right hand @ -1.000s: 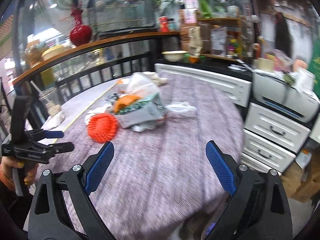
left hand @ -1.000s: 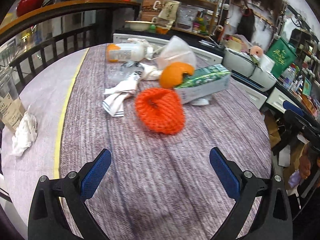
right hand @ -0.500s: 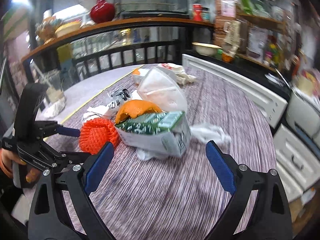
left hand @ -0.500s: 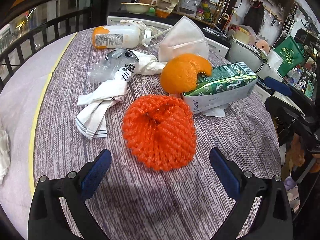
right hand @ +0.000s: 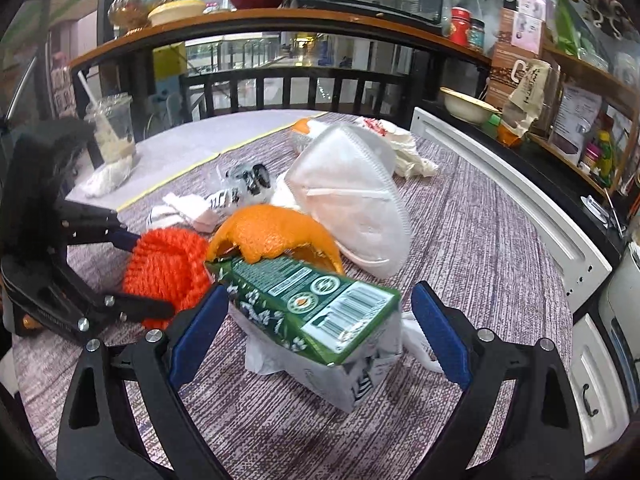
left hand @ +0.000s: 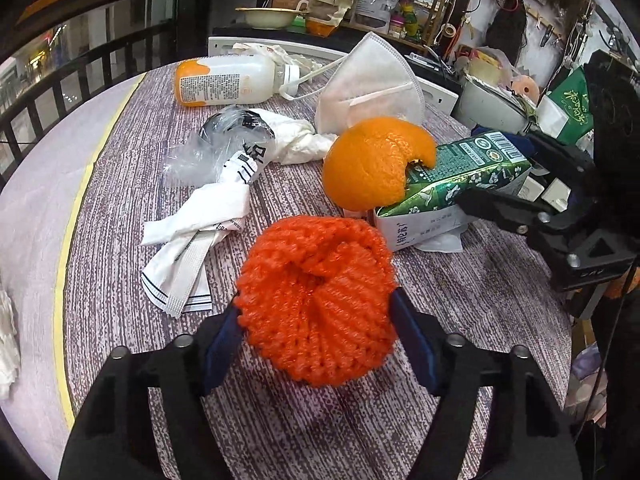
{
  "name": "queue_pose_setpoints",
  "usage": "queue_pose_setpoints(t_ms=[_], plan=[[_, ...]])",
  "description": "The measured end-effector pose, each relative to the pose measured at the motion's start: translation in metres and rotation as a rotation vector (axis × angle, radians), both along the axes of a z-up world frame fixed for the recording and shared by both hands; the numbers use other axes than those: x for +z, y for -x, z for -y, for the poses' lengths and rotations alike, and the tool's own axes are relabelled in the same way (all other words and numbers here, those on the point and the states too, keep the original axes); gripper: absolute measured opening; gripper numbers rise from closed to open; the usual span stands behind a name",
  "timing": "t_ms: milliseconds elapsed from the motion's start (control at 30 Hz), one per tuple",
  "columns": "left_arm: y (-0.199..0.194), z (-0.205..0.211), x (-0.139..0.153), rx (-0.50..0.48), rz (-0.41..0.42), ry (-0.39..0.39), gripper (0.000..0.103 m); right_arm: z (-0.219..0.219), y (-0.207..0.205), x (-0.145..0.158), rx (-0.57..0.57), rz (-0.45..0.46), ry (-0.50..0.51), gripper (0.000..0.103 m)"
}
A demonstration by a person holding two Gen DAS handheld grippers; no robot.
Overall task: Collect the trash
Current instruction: 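Grasp the orange mesh net with the left gripper while the right grasps the green carton, then carry both items over the bin and open both grippers to drop them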
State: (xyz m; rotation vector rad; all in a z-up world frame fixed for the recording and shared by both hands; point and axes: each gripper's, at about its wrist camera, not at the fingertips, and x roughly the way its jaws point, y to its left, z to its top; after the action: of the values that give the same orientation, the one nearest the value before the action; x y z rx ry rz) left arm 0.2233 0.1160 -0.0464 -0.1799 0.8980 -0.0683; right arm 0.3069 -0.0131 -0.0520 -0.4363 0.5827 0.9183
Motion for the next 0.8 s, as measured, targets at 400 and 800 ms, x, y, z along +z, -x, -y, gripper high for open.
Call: queue_pose_setpoints(t_ms=[400, 800], plan=[[0.008, 0.004, 0.0, -0.001, 0.022, 0.013, 0.036, 0.01, 0.049, -0.005, 0.017, -0.039, -0.026, 0.049], [0.042, 0.005, 0.003, 0.009, 0.04, 0.036, 0.033, 0.042, 0.087, 0.001, -0.048, -0.072, -0.113, 0.047]])
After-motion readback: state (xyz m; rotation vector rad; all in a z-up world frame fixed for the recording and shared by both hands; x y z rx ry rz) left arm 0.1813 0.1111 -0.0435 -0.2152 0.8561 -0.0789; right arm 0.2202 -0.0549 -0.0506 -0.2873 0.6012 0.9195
